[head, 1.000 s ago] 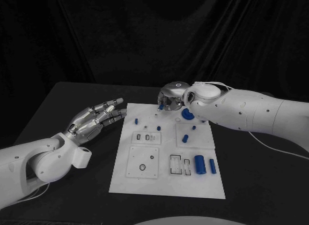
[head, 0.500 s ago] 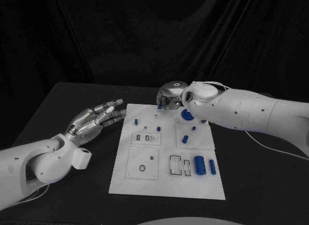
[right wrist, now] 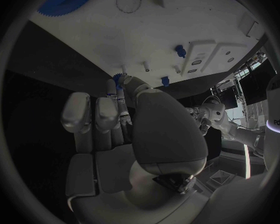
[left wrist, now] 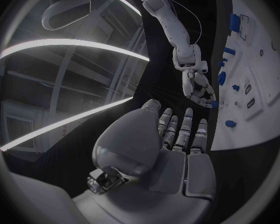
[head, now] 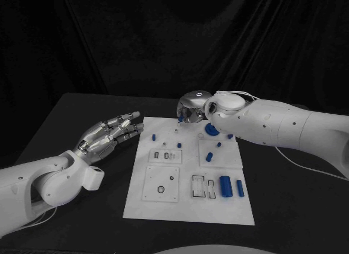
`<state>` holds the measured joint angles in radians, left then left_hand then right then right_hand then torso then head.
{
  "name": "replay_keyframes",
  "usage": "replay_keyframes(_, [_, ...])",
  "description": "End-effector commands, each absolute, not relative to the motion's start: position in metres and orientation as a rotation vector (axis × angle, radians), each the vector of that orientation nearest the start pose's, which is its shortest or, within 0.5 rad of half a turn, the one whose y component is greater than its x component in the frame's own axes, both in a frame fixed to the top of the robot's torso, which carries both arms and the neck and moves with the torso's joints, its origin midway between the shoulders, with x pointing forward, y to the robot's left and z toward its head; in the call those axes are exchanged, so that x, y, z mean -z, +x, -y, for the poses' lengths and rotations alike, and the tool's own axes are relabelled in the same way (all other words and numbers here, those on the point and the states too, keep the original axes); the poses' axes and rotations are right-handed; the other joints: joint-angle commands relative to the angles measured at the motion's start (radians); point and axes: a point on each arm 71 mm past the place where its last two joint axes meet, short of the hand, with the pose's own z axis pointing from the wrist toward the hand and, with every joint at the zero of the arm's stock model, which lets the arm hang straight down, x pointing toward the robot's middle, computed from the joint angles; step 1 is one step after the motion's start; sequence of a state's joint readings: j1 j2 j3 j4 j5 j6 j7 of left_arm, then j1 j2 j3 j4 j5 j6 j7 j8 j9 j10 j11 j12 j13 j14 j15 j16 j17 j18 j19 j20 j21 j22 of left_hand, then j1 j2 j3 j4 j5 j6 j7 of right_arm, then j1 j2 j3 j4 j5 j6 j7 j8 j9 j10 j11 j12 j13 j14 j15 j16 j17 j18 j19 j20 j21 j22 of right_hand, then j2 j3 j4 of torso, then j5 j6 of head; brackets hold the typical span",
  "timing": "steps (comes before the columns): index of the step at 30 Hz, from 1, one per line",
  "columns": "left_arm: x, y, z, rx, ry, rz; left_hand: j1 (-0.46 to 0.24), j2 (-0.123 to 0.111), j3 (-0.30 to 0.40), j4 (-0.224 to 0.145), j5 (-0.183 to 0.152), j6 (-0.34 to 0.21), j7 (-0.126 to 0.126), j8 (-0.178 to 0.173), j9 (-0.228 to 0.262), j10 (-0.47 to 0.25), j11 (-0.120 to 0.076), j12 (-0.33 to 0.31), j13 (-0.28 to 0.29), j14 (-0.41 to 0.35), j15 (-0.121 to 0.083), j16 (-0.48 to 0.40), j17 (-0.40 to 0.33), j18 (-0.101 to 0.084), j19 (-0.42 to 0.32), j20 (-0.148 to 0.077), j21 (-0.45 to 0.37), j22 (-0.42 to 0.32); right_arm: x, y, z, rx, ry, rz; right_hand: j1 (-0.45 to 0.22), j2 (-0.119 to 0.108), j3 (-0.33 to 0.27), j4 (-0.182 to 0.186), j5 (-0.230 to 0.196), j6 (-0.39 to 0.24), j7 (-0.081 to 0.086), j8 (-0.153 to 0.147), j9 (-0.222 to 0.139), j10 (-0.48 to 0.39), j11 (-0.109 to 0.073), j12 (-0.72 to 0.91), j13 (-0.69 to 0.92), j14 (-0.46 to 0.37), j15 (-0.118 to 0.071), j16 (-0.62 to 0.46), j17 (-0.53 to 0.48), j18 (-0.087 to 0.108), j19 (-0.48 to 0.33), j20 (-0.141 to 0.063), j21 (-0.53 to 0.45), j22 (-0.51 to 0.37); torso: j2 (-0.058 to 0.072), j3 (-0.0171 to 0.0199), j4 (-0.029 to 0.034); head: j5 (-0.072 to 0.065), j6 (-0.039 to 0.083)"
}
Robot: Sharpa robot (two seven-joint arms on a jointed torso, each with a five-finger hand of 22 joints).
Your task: Assemble the parts on the task board
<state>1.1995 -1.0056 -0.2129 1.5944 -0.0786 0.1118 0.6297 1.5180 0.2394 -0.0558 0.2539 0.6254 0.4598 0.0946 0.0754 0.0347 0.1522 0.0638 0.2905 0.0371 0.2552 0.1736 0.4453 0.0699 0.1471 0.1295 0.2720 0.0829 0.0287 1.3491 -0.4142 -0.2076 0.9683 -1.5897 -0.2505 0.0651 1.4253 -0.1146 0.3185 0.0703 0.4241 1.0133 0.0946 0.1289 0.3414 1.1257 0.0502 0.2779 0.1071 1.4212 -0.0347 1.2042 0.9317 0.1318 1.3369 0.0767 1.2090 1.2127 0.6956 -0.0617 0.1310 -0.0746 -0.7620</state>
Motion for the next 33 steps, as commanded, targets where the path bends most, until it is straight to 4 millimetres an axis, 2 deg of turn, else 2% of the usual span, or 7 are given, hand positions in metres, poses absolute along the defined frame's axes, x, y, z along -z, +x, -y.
replay_keyframes(1, [0.2123, 0.4344, -0.2467, 1.926, -0.926, -1.521, 0.013, 0.005, 0.041, 0.005, 0.016, 0.01, -0.001, 0.012, 0.019, -0.002, 0.013, 0.011, 0.011, -0.007, 0.003, 0.014, -0.007, 0.028, 0.004, 0.006, -0.007, 0.004, 0.1811, 0.5759, 0.1273, -0.466, -0.54, -1.62, 0.019, 0.008, 0.015, 0.0, 0.01, 0.064, 0.0, 0.062, 0.078, 0.002, 0.0, -0.015, -0.012, 0.004, 0.003, -0.006, 0.011, -0.033, 0.011, -0.001, 0.025, 0.017, 0.001, 0.0004, 0.0012, -0.002, 0.0])
replay_keyframes(15, [0.2128, 0.4354, -0.2457, 1.93, -0.925, -1.524, 0.014, 0.006, 0.043, 0.004, 0.016, 0.008, 0.0, 0.011, 0.018, -0.003, 0.013, 0.01, 0.01, -0.009, 0.003, 0.013, -0.007, 0.028, 0.003, 0.006, -0.008, 0.003, 0.1844, 0.5757, 0.1254, -0.463, -0.542, -1.635, 0.019, 0.009, 0.016, 0.0, 0.006, 0.059, 0.001, 0.058, 0.078, 0.0, 0.002, -0.023, -0.015, 0.001, 0.002, -0.01, 0.006, -0.032, 0.007, -0.001, 0.02, 0.014, -0.001, -0.0013, -0.0017, 0.001, -0.004])
replay_keyframes(33, [0.2135, 0.4366, -0.2435, 1.936, -0.923, -1.531, 0.014, 0.006, 0.046, 0.004, 0.017, 0.006, 0.0, 0.01, 0.018, -0.005, 0.014, 0.009, 0.01, -0.01, 0.003, 0.011, -0.007, 0.028, 0.002, 0.006, -0.009, 0.003, 0.1903, 0.5754, 0.1211, -0.461, -0.548, -1.662, 0.019, 0.009, 0.019, 0.0, -0.001, 0.052, 0.002, 0.053, 0.078, -0.004, 0.004, -0.034, -0.019, -0.005, 0.002, -0.018, -0.005, -0.03, 0.001, -0.001, 0.012, 0.009, 0.0, -0.001, -0.0016, 0.0, -0.005])
